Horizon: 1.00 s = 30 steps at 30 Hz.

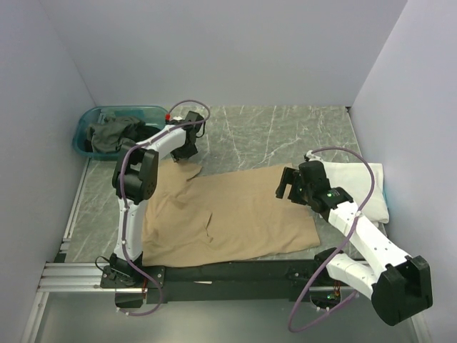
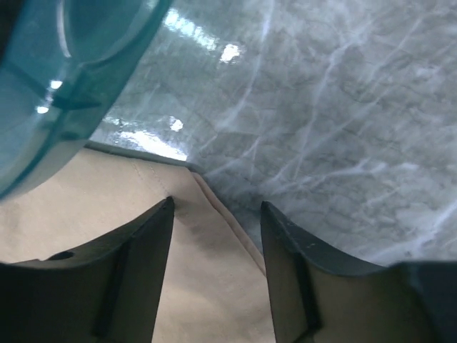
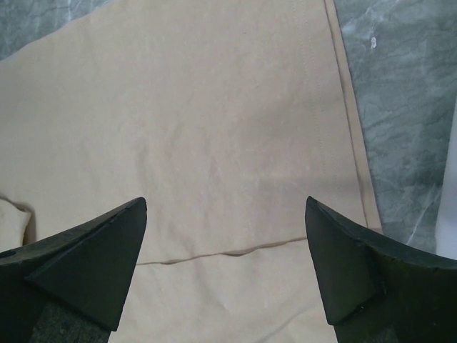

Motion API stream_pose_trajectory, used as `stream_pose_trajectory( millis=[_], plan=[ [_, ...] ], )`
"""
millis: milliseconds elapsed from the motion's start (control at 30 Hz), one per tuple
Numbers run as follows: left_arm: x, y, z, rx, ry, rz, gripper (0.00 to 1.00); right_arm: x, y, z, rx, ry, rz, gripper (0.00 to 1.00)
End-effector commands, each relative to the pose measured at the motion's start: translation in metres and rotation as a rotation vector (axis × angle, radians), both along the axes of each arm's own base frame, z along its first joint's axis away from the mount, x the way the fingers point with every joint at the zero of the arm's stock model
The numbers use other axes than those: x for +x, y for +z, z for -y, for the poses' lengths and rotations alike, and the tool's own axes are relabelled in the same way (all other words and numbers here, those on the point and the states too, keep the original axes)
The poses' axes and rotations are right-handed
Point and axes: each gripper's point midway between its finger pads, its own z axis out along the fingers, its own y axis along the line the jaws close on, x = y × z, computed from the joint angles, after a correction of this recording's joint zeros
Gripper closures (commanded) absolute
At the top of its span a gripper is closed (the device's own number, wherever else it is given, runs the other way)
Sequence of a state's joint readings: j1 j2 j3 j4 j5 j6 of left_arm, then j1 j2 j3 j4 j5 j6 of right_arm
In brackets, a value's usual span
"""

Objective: Fold and stack the t-shirts
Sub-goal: Fold the tshirt

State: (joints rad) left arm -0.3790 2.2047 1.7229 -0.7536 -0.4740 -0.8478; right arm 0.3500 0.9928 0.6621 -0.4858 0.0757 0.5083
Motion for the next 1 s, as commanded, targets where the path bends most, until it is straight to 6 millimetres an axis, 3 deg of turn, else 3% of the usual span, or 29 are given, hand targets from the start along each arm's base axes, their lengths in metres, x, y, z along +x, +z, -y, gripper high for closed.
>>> stream_pose_trajectory(
  millis=[0,367,533,667,767,833,967],
  plan=[
    [-0.003,0.001,-0.012,0.042,0.046,-0.003,0.44,0.006,0.002,0.002,0.002,0.005,0.027,0.03],
    [-0.041,-0.015,-0.036,0.131,0.105,-0.082,0.62,0.010,-0.002,0.007,0.000,-0.010,0.022,0.03],
    [-0.036,-0.020,-0.024,0.068,0.077,-0.079,0.99,0.013,0.001,0.006,0.010,-0.011,0.029,0.03],
    [-0.022,-0.001,-0.017,0.038,0.059,-0.018,0.99,0.021,0.010,0.005,0.009,-0.017,0.045,0.04],
    [-0.013,0.028,-0.018,0.030,0.064,0.064,0.99,0.036,0.020,0.008,-0.005,-0.051,0.060,0.04],
    [-0.010,0.052,-0.018,0.010,0.066,0.126,0.99,0.052,0.026,0.016,-0.045,-0.111,0.055,0.04],
    [-0.014,0.075,-0.017,-0.029,0.052,0.189,0.99,0.083,0.027,0.026,-0.108,-0.183,0.023,0.04]
  ],
)
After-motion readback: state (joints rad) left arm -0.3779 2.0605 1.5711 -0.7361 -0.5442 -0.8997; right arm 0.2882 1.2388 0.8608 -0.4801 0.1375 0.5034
